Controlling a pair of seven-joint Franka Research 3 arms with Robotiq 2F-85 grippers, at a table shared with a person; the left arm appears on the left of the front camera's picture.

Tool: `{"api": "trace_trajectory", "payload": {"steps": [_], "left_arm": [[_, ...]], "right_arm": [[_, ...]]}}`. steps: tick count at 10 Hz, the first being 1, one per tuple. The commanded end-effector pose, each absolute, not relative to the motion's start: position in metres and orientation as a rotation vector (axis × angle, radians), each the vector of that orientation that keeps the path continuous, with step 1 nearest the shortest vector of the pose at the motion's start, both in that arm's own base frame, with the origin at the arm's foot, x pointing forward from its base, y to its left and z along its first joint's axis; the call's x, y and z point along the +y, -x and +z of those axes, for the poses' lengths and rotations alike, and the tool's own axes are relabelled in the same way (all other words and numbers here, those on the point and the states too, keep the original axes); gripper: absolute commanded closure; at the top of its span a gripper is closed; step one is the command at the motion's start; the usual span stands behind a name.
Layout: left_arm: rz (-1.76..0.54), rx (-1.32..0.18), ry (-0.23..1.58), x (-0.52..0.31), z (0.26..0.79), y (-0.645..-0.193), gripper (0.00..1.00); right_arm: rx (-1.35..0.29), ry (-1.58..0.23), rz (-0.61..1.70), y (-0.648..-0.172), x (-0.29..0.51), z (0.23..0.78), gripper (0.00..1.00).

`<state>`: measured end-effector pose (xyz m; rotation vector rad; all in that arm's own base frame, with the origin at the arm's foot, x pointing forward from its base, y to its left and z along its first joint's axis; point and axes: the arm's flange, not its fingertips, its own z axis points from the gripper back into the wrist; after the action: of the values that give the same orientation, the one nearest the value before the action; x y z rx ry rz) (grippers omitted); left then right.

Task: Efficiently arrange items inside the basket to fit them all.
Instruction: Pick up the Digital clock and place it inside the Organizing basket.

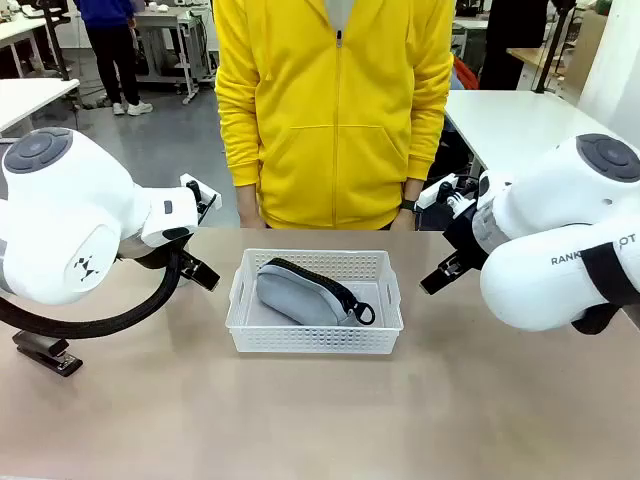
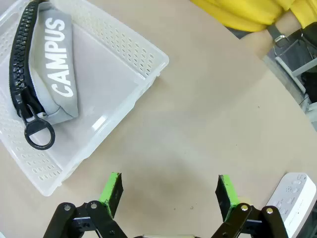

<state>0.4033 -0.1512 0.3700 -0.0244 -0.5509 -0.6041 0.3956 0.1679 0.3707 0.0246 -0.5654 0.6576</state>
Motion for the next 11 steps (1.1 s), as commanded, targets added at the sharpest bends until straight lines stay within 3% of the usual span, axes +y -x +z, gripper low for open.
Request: {"api": "trace_trajectory", "payload": {"steps": [1, 11], "left_arm": [[-0.604, -0.551, 0.024, -0.1512, 0.3701, -0.4033, 0.0], [-0.604, -0.551, 0.024, -0.1512, 0.3701, -0.4033, 0.0]], "right_arm": [[-0.565, -0.025, 0.658, -0.3956, 0.1679, 0.3707, 0.0], [-0.565, -0.025, 0.658, -0.3956, 0.1679, 0.3707, 0.0]]}}
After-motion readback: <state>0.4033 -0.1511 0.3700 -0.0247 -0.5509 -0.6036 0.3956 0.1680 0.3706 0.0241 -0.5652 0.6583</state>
